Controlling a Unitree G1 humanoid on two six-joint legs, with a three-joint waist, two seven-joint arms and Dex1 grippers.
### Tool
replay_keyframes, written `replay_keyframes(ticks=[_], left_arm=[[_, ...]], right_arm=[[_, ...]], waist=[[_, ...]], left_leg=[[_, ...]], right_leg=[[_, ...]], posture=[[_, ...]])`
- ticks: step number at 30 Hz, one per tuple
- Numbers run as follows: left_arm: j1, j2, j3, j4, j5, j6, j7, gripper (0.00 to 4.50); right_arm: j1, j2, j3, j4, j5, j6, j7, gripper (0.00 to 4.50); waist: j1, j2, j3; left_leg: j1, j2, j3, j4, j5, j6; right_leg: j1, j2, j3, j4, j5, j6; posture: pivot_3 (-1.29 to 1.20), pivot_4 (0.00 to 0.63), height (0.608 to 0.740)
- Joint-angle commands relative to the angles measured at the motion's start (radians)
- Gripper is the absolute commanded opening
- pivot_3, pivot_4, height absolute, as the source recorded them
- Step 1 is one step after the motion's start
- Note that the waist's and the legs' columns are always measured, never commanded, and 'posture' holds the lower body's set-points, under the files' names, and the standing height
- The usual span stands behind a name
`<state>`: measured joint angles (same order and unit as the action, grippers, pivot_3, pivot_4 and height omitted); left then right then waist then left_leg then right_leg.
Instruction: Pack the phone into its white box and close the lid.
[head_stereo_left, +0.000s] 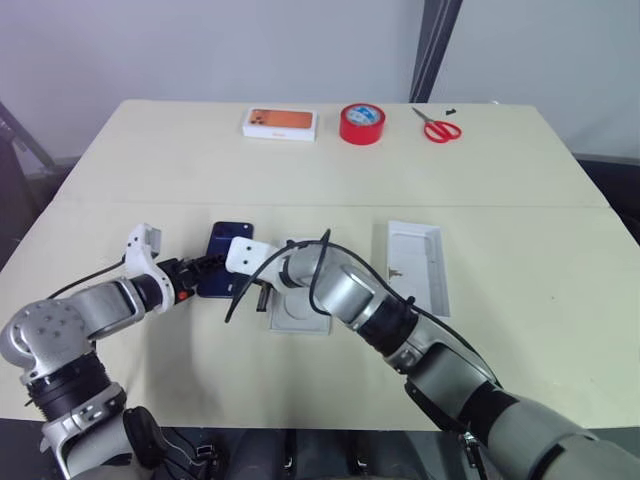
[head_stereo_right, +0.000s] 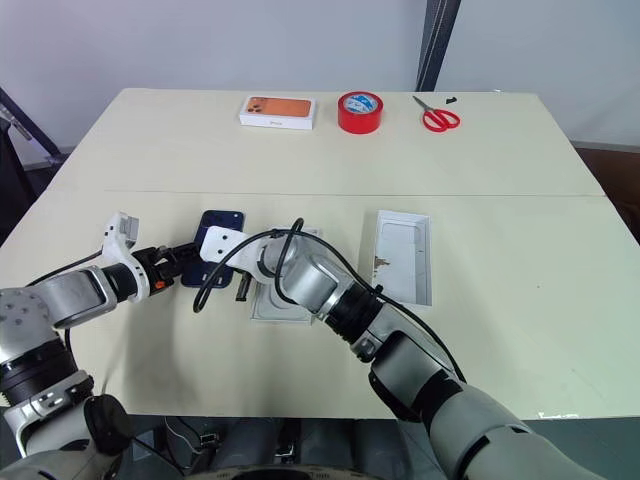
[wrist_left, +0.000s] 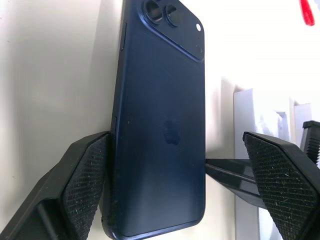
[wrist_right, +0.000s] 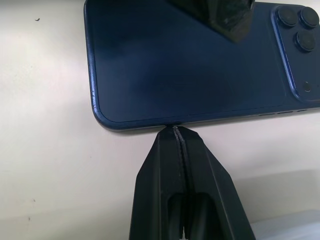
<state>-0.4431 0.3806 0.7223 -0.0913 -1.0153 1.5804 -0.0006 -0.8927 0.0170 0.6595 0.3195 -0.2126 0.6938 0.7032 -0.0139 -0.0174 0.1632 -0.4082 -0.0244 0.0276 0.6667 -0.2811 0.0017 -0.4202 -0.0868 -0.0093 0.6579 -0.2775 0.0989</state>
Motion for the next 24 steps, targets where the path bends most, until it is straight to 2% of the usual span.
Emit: replay_keyframes(ticks=[1,11,23,24], left_arm=[[-0.006,-0.024,-0.026,0.024,-0.102,0.034,0.021,4.42],[0.064,0.039,-0.094,-0.026,-0.254,0.034,0.088,4.42],[0.065,0.009,-0.052,0.013,-0.381,-0.004,0.223,4.42],[0.07,0.009,-0.044,0.02,-0.402,-0.021,0.244,4.18]], right_arm=[[0.004,0.009,-0.005,-0.049,0.003,0.002,0.008,0.01],[-0.017,-0.057,-0.001,-0.091,-0.015,0.005,0.052,0.01],[-0.001,-0.079,0.015,-0.129,-0.037,-0.002,0.081,0.01],[0.0,-0.078,0.015,-0.131,-0.038,-0.001,0.081,0.0]], waist=[[0.0,0.0,0.0],[-0.004,0.0,0.0],[-0.005,-0.001,0.0],[-0.005,-0.001,0.0]], left_leg=[[0.0,0.0,0.0,0.0,0.0,0.0],[0.0,0.0,0.0,0.0,0.0,0.0],[0.0,0.0,0.0,0.0,0.0,0.0],[0.0,0.0,0.0,0.0,0.0,0.0]], right_leg=[[0.0,0.0,0.0,0.0,0.0,0.0],[0.0,0.0,0.0,0.0,0.0,0.0],[-0.001,0.0,0.0,0.0,0.0,0.0],[-0.001,0.0,0.0,0.0,0.0,0.0]], posture=[[0.0,0.15,0.725],[0.0,0.15,0.725],[0.0,0.15,0.725],[0.0,0.15,0.725]])
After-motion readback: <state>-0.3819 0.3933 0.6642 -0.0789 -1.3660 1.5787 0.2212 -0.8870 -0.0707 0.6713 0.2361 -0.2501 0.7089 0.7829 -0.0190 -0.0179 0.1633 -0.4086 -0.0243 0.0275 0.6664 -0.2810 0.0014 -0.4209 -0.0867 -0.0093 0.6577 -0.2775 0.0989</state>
